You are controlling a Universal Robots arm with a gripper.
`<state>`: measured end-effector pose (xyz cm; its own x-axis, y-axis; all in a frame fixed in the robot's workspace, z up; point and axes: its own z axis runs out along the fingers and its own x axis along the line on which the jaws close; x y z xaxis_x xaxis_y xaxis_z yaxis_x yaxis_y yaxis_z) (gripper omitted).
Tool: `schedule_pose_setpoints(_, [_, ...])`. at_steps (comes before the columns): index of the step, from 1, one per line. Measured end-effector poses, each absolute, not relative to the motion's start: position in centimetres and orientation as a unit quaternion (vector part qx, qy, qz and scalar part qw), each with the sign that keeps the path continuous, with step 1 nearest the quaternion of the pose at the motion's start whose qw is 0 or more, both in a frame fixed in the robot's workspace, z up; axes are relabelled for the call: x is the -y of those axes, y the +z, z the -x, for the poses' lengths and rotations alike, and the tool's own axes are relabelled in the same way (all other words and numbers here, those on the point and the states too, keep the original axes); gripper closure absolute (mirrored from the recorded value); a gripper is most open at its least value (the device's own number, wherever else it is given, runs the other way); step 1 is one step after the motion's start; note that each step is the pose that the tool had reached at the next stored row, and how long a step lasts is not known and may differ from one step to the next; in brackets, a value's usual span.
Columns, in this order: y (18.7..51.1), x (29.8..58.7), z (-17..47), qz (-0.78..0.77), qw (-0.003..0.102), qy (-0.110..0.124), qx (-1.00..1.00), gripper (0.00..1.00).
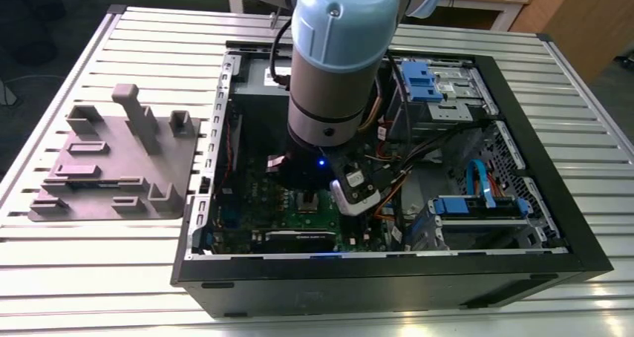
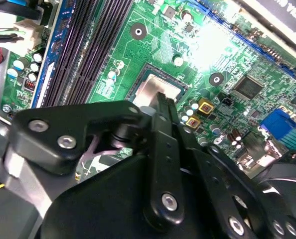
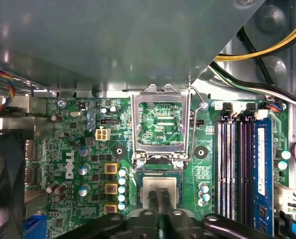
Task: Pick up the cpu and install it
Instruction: 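Place the cpu into insertion slot, then close the cpu cover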
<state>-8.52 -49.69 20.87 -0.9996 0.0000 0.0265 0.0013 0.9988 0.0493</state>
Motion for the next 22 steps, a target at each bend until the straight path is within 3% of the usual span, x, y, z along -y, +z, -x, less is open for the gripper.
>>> schedule_pose_setpoints(1, [20.88, 49.69, 8.52, 0.0, 0.013, -0.025, 1.0, 0.89])
schedule_pose_setpoints(3, [20.89, 49.69, 8.52, 0.0, 0.013, -0.025, 1.0, 0.9])
schedule_pose_setpoints(22, [21.51, 49.7, 8.53, 0.0, 0.013, -0.025, 1.0, 0.9])
